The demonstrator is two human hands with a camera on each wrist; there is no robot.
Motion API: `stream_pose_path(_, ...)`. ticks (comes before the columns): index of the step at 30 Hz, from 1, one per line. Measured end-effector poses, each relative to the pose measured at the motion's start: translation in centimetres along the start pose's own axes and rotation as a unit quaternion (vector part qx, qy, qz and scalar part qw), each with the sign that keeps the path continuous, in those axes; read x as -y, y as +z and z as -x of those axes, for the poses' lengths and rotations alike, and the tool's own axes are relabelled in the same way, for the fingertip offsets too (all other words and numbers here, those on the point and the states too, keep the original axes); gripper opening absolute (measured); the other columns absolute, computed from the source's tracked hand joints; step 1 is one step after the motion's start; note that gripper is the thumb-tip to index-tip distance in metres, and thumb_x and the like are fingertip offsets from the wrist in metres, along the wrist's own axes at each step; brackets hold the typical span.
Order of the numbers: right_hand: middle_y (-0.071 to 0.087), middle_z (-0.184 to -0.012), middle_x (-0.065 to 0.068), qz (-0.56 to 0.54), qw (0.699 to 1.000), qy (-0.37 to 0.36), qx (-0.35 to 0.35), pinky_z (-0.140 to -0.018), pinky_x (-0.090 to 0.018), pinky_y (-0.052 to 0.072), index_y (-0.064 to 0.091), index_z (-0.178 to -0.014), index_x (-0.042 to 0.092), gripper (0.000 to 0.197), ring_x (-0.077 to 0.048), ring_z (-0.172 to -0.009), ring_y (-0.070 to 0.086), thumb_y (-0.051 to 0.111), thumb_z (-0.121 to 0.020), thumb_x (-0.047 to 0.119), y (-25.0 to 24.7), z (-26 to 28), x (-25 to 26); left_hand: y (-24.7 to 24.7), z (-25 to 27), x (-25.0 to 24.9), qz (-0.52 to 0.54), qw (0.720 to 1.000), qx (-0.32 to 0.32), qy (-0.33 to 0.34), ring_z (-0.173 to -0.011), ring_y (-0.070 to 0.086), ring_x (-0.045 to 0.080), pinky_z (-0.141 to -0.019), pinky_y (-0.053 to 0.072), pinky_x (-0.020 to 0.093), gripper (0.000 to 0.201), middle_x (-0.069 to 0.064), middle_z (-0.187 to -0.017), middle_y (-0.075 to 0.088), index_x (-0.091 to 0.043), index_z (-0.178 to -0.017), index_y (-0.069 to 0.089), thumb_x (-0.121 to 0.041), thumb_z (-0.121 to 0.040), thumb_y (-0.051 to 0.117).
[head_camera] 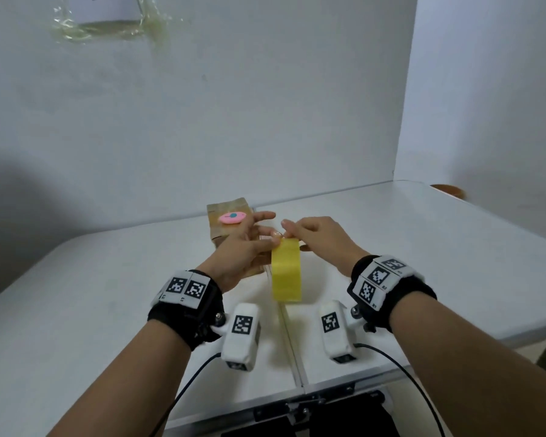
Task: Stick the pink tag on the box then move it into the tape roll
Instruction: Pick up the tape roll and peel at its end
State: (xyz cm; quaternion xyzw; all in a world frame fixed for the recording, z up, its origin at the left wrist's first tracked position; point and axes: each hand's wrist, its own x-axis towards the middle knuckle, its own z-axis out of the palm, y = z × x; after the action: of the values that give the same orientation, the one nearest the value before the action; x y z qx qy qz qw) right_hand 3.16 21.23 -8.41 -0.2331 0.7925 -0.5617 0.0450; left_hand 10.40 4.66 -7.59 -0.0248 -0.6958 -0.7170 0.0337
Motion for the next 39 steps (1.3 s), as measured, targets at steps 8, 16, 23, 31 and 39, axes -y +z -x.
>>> stream_pose_path(8, 0.074, -0.098, -0.011, 0.061, 0.997, -0.023, -0.049, -0.090, -0.036, 0.054, 0.073, -0.090, 0.006, 0.012, -0.025, -0.099, 0.068, 0.067, -0.084, 0.014, -1.0, -0.2, -0.4, 1.4, -2.3, 1.1, -0.007, 1.000, -0.017, -0.009, -0.079, 0.067, 0.012, -0.068, 0.055, 0.026, 0.051, 0.006, -0.099, 0.059, -0.017, -0.134, 0.046, 0.003, -0.090, 0.059)
stream_pose_path(16, 0.056, -0.098, -0.001, 0.207, 0.977, -0.057, -0.012, -0.077, -0.027, 0.038, 0.060, -0.099, 0.003, 0.018, -0.016, -0.089, 0.049, 0.046, -0.096, 0.012, -0.9, -0.4, -0.1, 2.3, -2.8, 1.4, -0.040, 0.999, -0.013, -0.022, -0.068, 0.067, 0.002, -0.060, 0.051, 0.015, 0.054, 0.002, -0.103, 0.057, -0.016, -0.134, 0.043, -0.005, -0.087, 0.068)
stream_pose_path(23, 0.051, -0.097, -0.002, 0.251, 0.964, -0.080, 0.017, -0.075, -0.027, 0.034, 0.047, -0.090, 0.012, 0.010, -0.017, -0.090, 0.046, 0.041, -0.098, 0.012, -1.0, -0.2, 0.1, 1.9, -3.0, 1.1, -0.049, 0.997, -0.019, -0.059, -0.090, 0.065, 0.019, -0.093, 0.049, 0.039, 0.055, 0.000, -0.115, 0.060, -0.018, -0.129, 0.047, -0.009, -0.082, 0.074)
stream_pose_path(31, 0.050, -0.097, -0.005, 0.262, 0.960, -0.095, 0.029, -0.075, -0.028, 0.035, 0.043, -0.092, 0.011, 0.008, -0.019, -0.089, 0.046, 0.039, -0.099, 0.010, -0.7, 0.3, 1.0, 2.2, -3.0, 0.9, -0.078, 0.995, -0.023, -0.062, -0.084, 0.068, 0.014, -0.076, 0.056, 0.021, 0.041, 0.005, -0.124, 0.059, -0.012, -0.125, 0.055, -0.008, -0.087, 0.069)
stream_pose_path(39, 0.055, -0.088, 0.000, 0.151, 0.979, -0.124, -0.066, -0.061, -0.021, 0.038, 0.046, -0.098, 0.011, 0.013, -0.013, -0.073, 0.049, 0.034, -0.099, 0.015, -3.9, -0.5, 5.5, 2.9, -3.7, 0.3, -0.123, 0.988, -0.056, -0.070, -0.083, 0.070, 0.019, -0.077, 0.059, 0.024, 0.026, 0.018, -0.107, 0.071, 0.001, -0.111, 0.065, -0.011, -0.088, 0.068)
